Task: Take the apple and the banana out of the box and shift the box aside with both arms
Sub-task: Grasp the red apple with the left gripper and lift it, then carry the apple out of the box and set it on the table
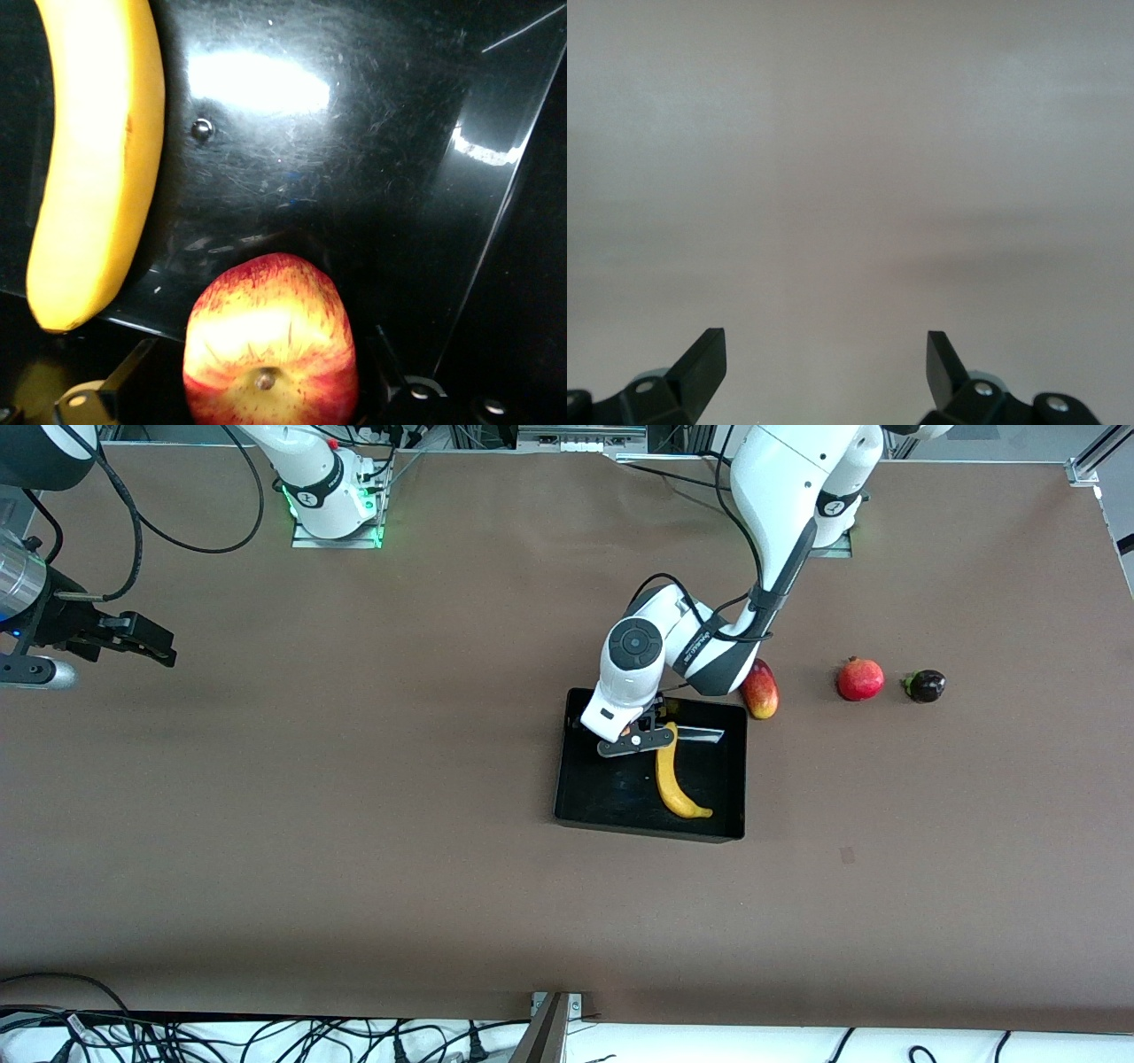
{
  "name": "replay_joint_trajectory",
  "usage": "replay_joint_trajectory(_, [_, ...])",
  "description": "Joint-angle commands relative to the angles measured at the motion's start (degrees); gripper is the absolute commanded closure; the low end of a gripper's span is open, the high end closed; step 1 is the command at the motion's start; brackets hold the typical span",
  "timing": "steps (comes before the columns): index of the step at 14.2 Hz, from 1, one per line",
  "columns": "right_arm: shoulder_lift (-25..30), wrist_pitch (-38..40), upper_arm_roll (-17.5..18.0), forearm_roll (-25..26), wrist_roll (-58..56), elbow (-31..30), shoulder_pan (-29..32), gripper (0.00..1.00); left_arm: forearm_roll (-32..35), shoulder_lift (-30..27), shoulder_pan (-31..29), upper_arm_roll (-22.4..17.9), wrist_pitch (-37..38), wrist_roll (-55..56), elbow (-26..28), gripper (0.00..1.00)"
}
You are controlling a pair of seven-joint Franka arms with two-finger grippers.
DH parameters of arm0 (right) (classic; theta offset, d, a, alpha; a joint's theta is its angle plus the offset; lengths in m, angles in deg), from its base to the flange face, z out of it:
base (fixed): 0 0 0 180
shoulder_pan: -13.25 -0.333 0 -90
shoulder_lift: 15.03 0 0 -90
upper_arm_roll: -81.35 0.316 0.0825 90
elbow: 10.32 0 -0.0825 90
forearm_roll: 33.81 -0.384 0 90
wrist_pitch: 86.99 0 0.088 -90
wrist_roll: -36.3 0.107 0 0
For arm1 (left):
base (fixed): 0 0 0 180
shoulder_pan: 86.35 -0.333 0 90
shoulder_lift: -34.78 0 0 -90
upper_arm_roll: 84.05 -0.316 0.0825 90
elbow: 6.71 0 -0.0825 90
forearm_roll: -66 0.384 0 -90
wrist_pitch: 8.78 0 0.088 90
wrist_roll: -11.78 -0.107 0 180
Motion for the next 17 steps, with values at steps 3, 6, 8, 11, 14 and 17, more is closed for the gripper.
replay_joint_trajectory(3, [-0.48, 0.9, 0.02, -0.12, -0.6, 1.22, 0.23, 0.0, -0.06, 0.67, 0.29, -0.07, -1.83, 2.13, 0.64, 0.52])
replay_joint_trajectory(6, [-0.48, 0.9, 0.02, -0.12, -0.6, 1.22, 0.23, 0.0, -0.06, 0.76, 0.21, 0.01, -1.74, 2.14, 0.64, 1.0])
replay_joint_trajectory(8, [-0.48, 0.9, 0.02, -0.12, -0.6, 1.22, 0.23, 0.0, -0.06, 0.41, 0.2, 0.01, -1.13, 2.05, 0.38, 1.0])
replay_joint_trajectory(11, [-0.48, 0.9, 0.02, -0.12, -0.6, 1.22, 0.23, 0.0, -0.15, -1.6, -0.32, 0.01, 2.11, 1.97, -0.68, 1.0])
replay_joint_trajectory(14, [-0.48, 0.9, 0.02, -0.12, -0.6, 1.22, 0.23, 0.0, -0.5, -4.59, -3.3, 0.01, 10.02, 1.44, -4.89, 1.0])
replay_joint_trajectory(17, [-0.48, 0.9, 0.02, -0.12, -0.6, 1.22, 0.23, 0.0, -4.0, -7.66, -7.43, -0.07, 14.42, -3.73, -7.18, 1.0])
